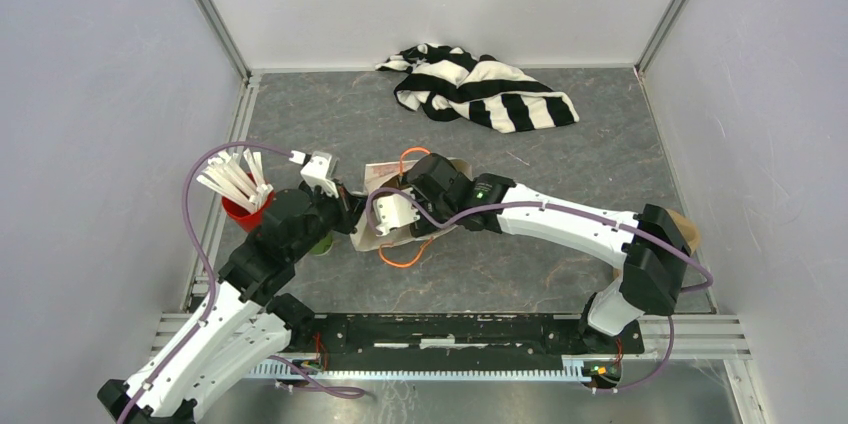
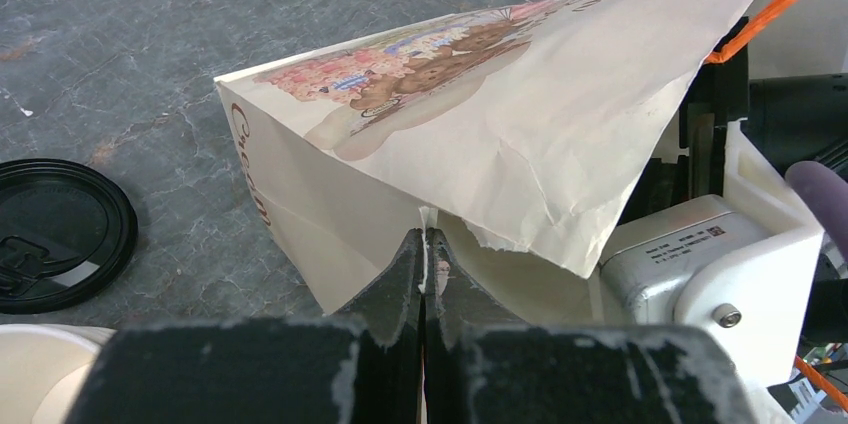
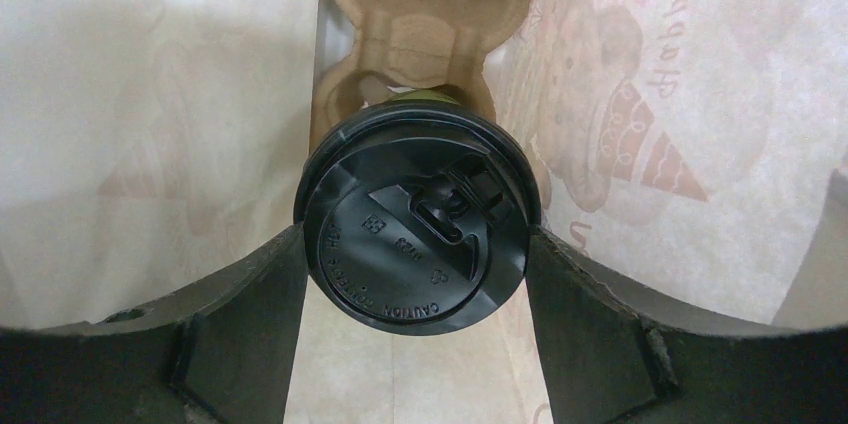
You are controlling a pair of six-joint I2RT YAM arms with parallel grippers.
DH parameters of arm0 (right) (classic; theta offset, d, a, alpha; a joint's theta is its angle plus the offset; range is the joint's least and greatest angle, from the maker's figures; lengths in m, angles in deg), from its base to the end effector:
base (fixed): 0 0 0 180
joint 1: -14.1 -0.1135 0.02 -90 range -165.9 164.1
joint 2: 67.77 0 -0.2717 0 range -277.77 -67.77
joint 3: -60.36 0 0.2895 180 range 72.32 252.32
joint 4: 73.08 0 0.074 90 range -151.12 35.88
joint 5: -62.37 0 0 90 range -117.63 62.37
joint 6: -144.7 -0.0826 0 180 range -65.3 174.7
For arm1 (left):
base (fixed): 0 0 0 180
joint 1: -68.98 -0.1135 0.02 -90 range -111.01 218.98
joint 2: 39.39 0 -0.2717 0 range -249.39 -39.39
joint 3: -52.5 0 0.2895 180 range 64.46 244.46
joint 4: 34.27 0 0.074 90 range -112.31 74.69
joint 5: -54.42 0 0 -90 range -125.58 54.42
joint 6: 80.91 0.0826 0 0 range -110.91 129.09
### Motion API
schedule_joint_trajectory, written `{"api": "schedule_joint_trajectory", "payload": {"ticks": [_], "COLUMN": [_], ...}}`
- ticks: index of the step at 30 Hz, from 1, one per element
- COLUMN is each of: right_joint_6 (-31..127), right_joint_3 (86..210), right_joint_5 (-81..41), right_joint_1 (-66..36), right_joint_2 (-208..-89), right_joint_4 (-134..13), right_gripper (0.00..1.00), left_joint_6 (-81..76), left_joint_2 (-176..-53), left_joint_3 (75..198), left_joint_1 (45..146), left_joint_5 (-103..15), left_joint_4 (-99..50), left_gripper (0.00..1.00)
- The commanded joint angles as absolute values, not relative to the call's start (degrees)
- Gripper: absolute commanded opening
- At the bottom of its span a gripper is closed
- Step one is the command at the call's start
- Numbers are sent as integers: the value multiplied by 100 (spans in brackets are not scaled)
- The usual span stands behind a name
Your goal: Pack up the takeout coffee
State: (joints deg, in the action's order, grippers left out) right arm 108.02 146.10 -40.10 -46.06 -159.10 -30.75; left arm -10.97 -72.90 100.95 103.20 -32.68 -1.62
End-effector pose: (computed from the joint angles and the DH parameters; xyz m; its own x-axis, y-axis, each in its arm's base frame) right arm 0.2235 0.3538 0.2421 0.4009 -0.8749 -0.2718 -0.7591 -0.1511 -0.6332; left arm 0.1861 -0.1215 0.2905 -0.4153 -0.1319 -0.9001 0.4039 0.8599 -0.3123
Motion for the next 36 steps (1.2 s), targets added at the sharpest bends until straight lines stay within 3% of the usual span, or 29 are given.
{"api": "schedule_joint_trajectory", "payload": {"ticks": [1,33,36], "right_joint_6": [10910,10582,10475], "right_joint_3": [14449,14850,14996], "right_joint_5": [-3899,-3368,-3262], "right_joint_1": [-4515,-4118,-4114], "right_joint_2": [-15942,-16593,-16569], "right_joint_4": [-3510,-2943,-2824], "right_gripper": [18,30,35], "left_joint_6": [-1341,-1517,-1534], "left_joint_2": [-7372,-8054,-8076], "left_joint_3": [10305,10866,10878], "left_joint_1": [10335,10336,10336], "left_joint_5": [-3223,-2902,-2849], "left_joint_4": [-80,203,251], "left_gripper": [2,2,2]}}
